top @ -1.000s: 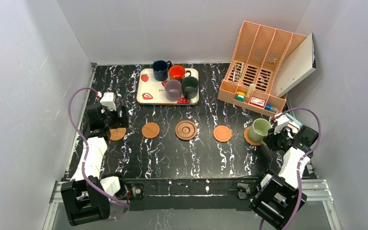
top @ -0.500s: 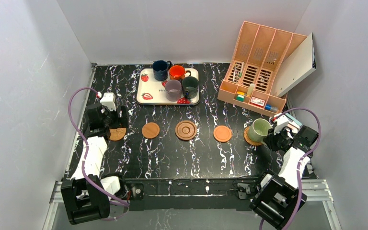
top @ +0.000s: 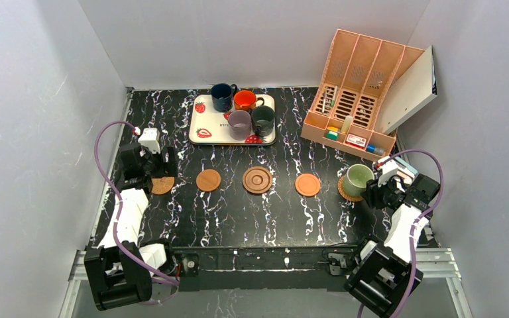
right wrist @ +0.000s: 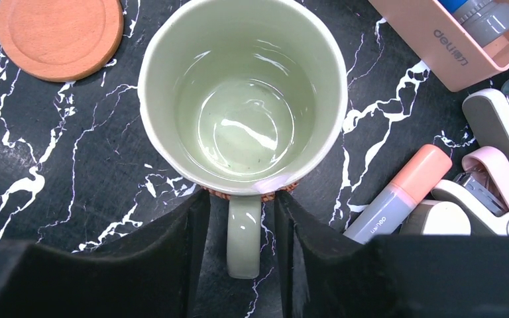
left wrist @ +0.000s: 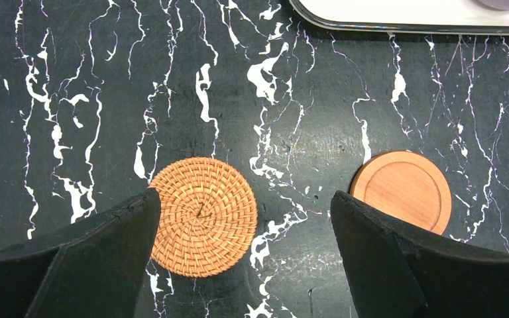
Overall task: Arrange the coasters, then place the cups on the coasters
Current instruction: Place the cup on the coaster.
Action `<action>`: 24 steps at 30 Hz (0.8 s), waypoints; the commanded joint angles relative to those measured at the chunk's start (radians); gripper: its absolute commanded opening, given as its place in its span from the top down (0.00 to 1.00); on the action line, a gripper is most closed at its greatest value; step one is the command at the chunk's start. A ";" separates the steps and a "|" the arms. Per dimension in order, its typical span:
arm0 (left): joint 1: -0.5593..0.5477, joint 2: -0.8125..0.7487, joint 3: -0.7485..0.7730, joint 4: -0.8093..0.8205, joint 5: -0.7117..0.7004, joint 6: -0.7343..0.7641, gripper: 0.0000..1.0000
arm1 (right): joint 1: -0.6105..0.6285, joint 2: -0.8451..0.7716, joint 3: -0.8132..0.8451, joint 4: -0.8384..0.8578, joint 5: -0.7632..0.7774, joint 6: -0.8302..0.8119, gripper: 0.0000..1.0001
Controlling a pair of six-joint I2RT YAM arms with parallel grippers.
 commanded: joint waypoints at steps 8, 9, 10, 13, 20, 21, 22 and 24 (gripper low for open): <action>0.009 -0.005 -0.005 0.012 0.010 0.005 0.02 | -0.008 -0.008 0.088 -0.102 -0.016 -0.044 0.05; 0.009 -0.005 -0.005 0.012 0.011 0.003 0.02 | -0.008 -0.005 0.101 -0.110 -0.009 -0.044 0.02; 0.009 -0.005 -0.005 0.011 0.013 0.004 0.02 | -0.009 0.001 0.118 -0.120 -0.004 -0.044 0.01; 0.011 -0.006 -0.004 0.009 0.013 0.006 0.02 | -0.008 0.040 0.192 -0.193 0.007 -0.057 0.01; 0.011 -0.019 -0.007 0.009 0.012 0.006 0.02 | -0.009 0.088 0.363 -0.331 0.015 -0.054 0.01; 0.011 -0.016 -0.007 0.009 0.013 0.005 0.02 | -0.008 0.087 0.379 -0.330 0.021 -0.041 0.01; 0.012 -0.012 -0.006 0.010 0.014 0.005 0.02 | -0.007 0.089 0.396 -0.330 0.027 -0.028 0.01; 0.012 0.000 -0.003 0.010 0.016 0.005 0.02 | -0.004 0.116 0.441 -0.337 0.032 -0.007 0.01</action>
